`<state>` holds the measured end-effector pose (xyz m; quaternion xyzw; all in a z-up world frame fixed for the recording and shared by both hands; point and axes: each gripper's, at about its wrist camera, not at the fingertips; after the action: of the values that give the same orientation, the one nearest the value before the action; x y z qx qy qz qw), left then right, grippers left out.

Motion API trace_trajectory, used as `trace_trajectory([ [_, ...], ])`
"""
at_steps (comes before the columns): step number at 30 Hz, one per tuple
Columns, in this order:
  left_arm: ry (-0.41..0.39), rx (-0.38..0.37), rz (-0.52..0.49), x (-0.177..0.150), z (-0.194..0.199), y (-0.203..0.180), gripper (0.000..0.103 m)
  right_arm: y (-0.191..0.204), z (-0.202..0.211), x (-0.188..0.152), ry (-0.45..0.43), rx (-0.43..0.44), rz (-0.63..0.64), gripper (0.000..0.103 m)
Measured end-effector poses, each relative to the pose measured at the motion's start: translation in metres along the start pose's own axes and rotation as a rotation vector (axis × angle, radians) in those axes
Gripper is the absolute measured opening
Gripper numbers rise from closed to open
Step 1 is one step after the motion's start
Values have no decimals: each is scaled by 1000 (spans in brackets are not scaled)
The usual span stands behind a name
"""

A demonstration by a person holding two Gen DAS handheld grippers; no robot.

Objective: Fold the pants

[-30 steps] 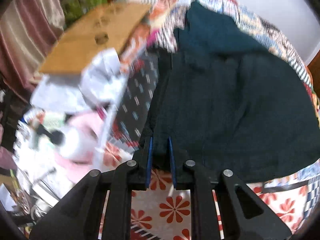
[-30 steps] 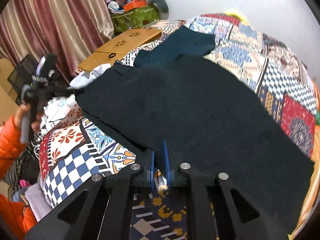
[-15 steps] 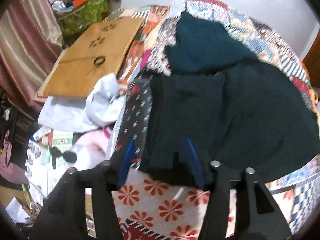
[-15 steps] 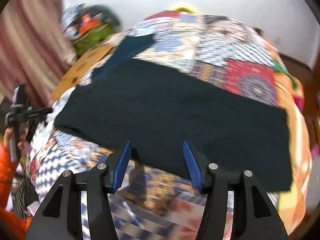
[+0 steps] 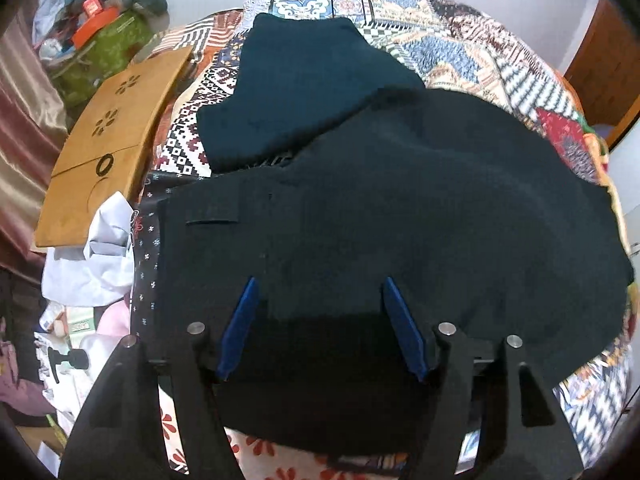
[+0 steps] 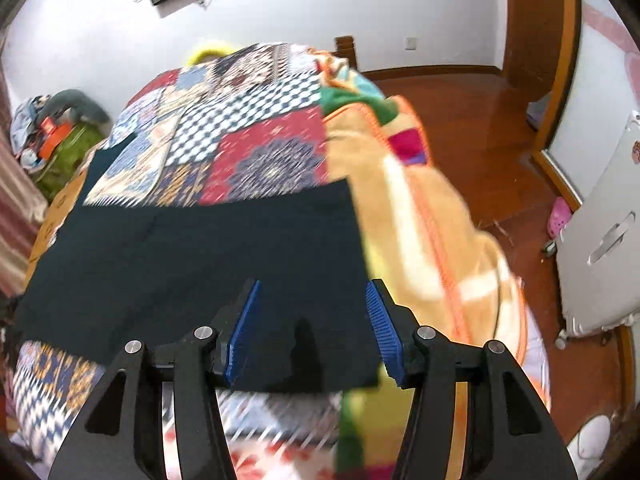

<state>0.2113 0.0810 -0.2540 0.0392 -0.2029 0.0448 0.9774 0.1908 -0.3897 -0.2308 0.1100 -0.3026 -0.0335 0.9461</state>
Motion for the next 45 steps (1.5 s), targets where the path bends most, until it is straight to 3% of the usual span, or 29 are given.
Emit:
trace_trajectory([
  [4,-7,19,23,1,-4,2,72,-10,-27,25,17,25,17,50],
  [9,-7,36,49,-1,-7,4,81,-12,-74,45,53,-43,75,50],
  [12,-12,64,40,-1,-8,0,83,-13,-93,47,83,-76,96,30],
  [14,-17,82,30,-1,-8,-3,83,-14,-95,44,75,-49,90,25],
  [20,-28,114,9,0,-8,-7,83,-5,-86,35,20,-113,170,9],
  [28,-18,88,36,-4,-8,-1,84,3,-62,49,-116,-171,199,7],
  [32,-21,85,30,-11,-7,3,85,0,-81,58,-92,-224,201,1],
  [35,-13,76,35,-18,-4,9,85,-12,-105,58,15,-230,153,1],
  [41,16,65,-31,-15,11,13,84,-4,-61,56,-34,-185,180,7],
  [45,-53,67,-36,14,27,3,84,-1,-19,47,-58,-101,154,42],
])
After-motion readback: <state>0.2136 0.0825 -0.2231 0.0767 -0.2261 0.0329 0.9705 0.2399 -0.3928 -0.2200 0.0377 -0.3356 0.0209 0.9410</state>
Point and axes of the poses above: each gripper's, at about its wrist camera, not at the fingertips, and z roughly against the way its jaws point, y to its left, x to its top, and after that the axes turned 1 degree about x, right-handed
